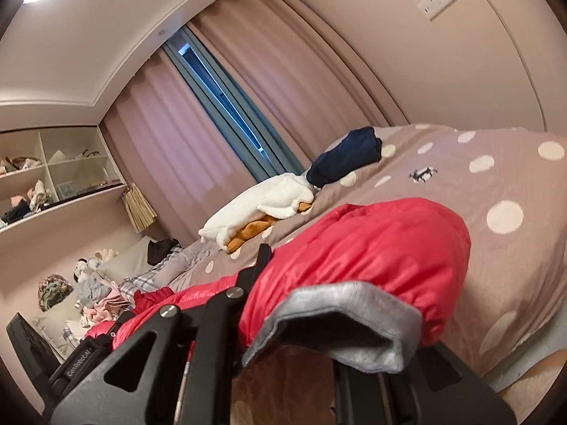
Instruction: Fold large clothes
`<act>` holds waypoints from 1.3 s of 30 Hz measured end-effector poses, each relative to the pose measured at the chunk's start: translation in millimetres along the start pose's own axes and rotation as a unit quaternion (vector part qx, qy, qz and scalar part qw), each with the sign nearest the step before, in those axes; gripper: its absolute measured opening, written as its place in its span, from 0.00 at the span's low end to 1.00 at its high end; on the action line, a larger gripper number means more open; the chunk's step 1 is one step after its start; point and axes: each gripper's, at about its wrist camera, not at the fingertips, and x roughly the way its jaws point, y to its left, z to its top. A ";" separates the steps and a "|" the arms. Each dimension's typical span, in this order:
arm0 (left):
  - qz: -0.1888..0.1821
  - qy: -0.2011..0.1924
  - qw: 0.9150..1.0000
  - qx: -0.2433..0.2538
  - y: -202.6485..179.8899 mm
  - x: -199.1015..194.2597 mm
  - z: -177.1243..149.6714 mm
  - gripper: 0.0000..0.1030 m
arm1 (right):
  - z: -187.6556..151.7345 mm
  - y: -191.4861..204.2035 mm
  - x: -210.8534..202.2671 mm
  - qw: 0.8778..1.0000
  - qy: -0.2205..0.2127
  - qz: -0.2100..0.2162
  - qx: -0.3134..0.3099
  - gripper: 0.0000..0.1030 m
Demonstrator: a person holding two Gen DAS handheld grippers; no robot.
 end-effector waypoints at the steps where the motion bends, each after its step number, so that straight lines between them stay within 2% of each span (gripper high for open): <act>1: -0.002 -0.002 1.000 -0.003 0.2 -2.8 1.1 0.18 | 0.6 1.2 -0.2 1.000 0.000 0.005 0.003 0.13; 11: -0.024 -0.025 0.999 -0.008 -0.2 -16.5 6.6 0.18 | 6.3 10.1 -12.7 0.999 -0.011 0.032 0.000 0.16; 15: -0.018 -0.029 0.999 -0.005 2.1 -10.6 4.4 0.18 | 5.9 12.1 -7.5 0.999 -0.012 0.029 -0.009 0.16; 21: -0.008 0.003 1.000 -0.027 13.0 13.5 1.7 0.18 | 1.9 6.0 18.0 1.000 0.014 0.011 -0.011 0.16; 30: 0.007 0.014 1.000 -0.025 13.5 32.8 8.3 0.18 | 7.6 9.0 39.8 0.999 0.024 -0.005 -0.025 0.16; 39: 0.016 0.041 0.999 -0.020 10.5 60.6 15.8 0.18 | 12.5 5.5 64.0 0.999 0.036 -0.023 -0.017 0.17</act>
